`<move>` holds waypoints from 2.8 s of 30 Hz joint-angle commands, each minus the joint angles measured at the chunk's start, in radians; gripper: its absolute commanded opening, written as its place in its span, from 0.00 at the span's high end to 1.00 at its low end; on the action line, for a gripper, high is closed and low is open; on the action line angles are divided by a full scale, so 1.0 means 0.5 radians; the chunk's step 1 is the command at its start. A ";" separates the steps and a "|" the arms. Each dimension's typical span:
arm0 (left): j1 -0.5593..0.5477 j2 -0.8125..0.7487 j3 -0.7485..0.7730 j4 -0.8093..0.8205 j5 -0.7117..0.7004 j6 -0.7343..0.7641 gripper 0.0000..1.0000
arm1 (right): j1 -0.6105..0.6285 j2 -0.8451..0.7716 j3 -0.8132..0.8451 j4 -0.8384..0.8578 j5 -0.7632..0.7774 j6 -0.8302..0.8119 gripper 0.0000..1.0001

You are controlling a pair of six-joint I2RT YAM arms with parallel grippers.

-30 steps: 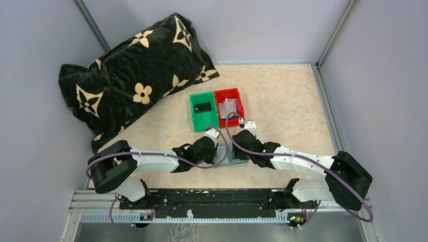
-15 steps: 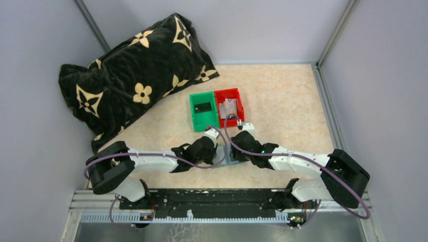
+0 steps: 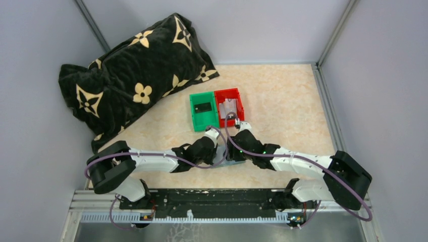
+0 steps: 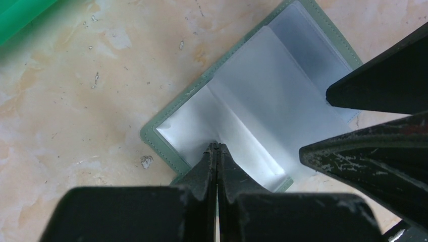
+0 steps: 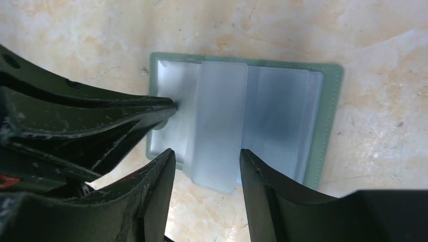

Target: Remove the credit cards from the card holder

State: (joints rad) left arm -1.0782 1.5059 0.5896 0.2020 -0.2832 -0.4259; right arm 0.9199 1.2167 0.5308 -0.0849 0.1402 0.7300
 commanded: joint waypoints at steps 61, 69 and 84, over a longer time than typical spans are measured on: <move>-0.006 -0.054 -0.185 0.089 0.013 -0.051 1.00 | -0.001 -0.019 0.061 0.287 -0.226 0.148 0.49; -0.006 -0.118 -0.200 0.055 0.014 -0.044 1.00 | 0.003 0.069 0.062 0.483 -0.343 0.195 0.49; -0.005 -0.248 -0.258 0.015 0.010 -0.067 0.97 | 0.028 0.287 0.177 0.642 -0.483 0.206 0.50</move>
State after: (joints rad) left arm -1.0771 1.4239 0.4808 0.2440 -0.2897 -0.4507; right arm 0.9131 1.3197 0.5598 0.1547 -0.0696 0.8284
